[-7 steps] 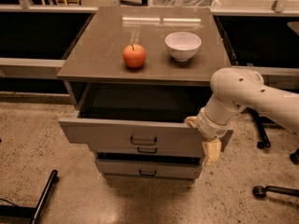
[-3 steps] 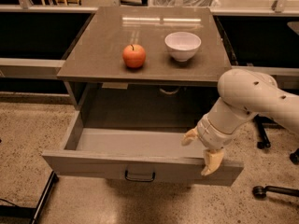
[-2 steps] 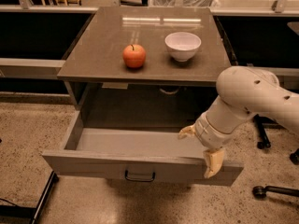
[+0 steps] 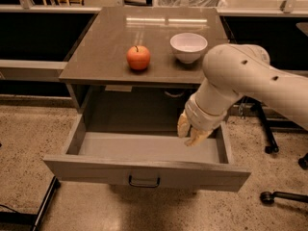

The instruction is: Open top drawer

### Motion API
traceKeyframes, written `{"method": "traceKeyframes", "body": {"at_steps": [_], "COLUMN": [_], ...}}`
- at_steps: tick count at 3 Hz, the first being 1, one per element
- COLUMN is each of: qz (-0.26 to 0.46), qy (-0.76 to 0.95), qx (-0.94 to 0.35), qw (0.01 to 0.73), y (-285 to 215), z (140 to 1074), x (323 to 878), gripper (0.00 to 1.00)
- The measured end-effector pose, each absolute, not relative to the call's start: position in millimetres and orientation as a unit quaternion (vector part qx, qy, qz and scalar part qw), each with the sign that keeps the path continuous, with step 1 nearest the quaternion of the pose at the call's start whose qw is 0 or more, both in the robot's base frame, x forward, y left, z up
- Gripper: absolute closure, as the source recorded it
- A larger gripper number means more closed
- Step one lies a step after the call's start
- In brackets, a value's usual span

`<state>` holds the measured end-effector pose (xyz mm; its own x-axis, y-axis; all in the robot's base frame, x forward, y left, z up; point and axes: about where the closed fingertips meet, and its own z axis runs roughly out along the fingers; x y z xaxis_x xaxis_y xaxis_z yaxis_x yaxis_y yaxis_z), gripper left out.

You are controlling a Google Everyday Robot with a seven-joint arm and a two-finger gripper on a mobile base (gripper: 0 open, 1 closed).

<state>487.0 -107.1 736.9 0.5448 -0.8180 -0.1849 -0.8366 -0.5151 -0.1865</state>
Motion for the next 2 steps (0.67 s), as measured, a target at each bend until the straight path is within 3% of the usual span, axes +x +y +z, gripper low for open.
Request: {"method": "traceKeyframes", "body": {"at_steps": [1, 2], "qz": [0.016, 0.009], "qy": [0.494, 0.519], "qx": [-0.861, -0.847], "qw": [0.122, 0.116], "y": [-101, -103], "z": [729, 720], "x": [523, 546], "gripper": [0.88, 1.00]}}
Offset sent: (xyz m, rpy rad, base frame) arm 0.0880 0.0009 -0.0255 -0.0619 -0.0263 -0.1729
